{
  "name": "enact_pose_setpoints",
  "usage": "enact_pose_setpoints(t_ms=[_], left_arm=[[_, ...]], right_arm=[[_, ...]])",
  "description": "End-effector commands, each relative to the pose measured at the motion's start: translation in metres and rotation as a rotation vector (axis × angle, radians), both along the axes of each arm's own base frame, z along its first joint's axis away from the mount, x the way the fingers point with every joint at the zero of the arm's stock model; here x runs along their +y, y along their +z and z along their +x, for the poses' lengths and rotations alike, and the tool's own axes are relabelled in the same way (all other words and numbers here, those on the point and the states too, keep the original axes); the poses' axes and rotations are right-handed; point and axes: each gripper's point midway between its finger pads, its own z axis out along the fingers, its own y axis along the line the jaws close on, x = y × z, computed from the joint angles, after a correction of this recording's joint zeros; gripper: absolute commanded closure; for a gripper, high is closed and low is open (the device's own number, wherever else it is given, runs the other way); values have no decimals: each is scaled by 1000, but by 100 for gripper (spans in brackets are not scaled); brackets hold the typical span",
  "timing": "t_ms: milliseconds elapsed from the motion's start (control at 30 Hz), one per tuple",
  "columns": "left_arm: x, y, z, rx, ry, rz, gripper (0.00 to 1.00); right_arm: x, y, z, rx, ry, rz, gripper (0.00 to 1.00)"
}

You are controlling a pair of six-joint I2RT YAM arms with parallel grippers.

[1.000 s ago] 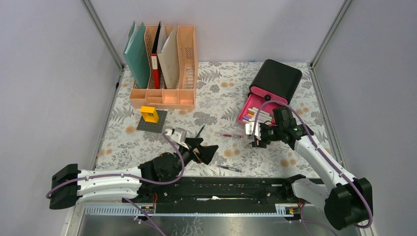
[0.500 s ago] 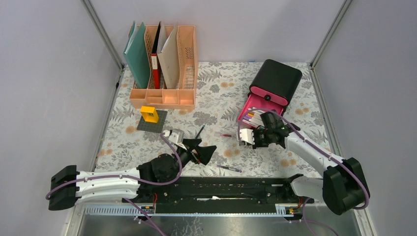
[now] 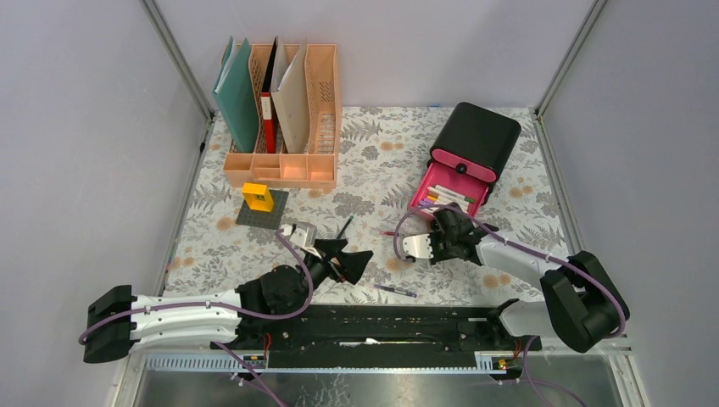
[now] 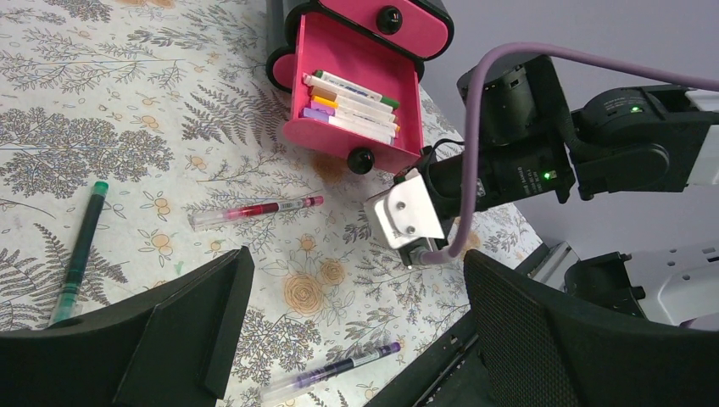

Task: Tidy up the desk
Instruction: Close the drawer in the storage box.

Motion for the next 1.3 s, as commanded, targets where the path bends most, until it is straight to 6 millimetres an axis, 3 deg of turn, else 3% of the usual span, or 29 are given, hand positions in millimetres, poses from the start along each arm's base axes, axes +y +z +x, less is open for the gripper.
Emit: enact_pose_setpoints(t_ms=[0,267,333,600,833,1267], left_arm=[[2,8,1,-11,11,-40,1],[4,8,1,-13,12,-41,1],[4,9,1,-14,14,-44,1],[6,9,1,-15,17,-43,1],[6,10,2,-17,20,-41,1],[5,11,2,-16,20,-39,1]], right_arm=[[-7,8,27,-136,-41,-76,100],[-12,38,62,-315,-184,-62,96],[-10,53,74,-384,-224,-33,89],[-12,82,94,-492,-311,2,80],[-19,94,113,-554,-371,-13,77],[-49,112,158,-626,-525,8,82]])
